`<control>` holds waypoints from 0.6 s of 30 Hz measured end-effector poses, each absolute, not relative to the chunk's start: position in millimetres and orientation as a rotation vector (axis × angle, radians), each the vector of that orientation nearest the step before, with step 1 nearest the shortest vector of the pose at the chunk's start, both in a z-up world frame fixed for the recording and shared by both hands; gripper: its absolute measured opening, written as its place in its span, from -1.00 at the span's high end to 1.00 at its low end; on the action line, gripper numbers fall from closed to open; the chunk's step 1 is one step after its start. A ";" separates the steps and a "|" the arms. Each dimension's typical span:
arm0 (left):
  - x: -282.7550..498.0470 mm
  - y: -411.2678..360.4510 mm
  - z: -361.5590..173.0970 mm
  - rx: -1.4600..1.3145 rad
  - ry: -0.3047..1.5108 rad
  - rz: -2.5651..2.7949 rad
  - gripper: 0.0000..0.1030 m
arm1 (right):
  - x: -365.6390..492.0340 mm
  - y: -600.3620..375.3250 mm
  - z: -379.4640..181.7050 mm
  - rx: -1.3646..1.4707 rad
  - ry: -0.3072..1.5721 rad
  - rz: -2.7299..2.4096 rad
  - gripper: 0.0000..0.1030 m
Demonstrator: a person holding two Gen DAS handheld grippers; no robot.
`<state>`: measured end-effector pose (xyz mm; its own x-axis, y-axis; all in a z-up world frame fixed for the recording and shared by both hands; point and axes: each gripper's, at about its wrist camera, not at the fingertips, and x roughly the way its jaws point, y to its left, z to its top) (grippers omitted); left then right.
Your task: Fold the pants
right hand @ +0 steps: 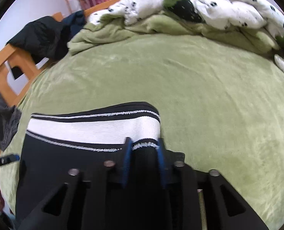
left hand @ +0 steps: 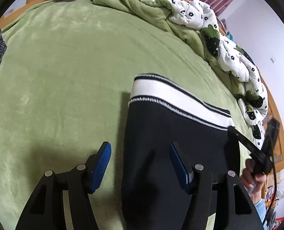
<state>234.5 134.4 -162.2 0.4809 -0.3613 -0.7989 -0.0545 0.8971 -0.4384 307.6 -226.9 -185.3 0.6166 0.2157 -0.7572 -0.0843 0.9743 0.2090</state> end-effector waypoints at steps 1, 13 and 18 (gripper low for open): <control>234.2 133.8 -161.2 -0.437 1.060 -0.191 -0.17 | 303.8 -234.4 -180.3 0.215 0.883 0.201 0.71; 208.5 99.9 -151.5 -0.307 1.046 -0.256 -0.17 | 280.9 -256.2 -193.4 0.275 0.892 0.053 0.54; 172.5 78.5 -143.2 -0.152 1.001 -0.330 -0.17 | 232.3 -228.5 -154.2 0.083 0.810 0.082 0.52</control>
<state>172.5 78.5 -143.2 0.4949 -0.3401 -0.7997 0.2014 0.9401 -0.2752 232.3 -228.5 -154.2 0.6870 0.1050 -0.7190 -0.0412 0.9935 0.1057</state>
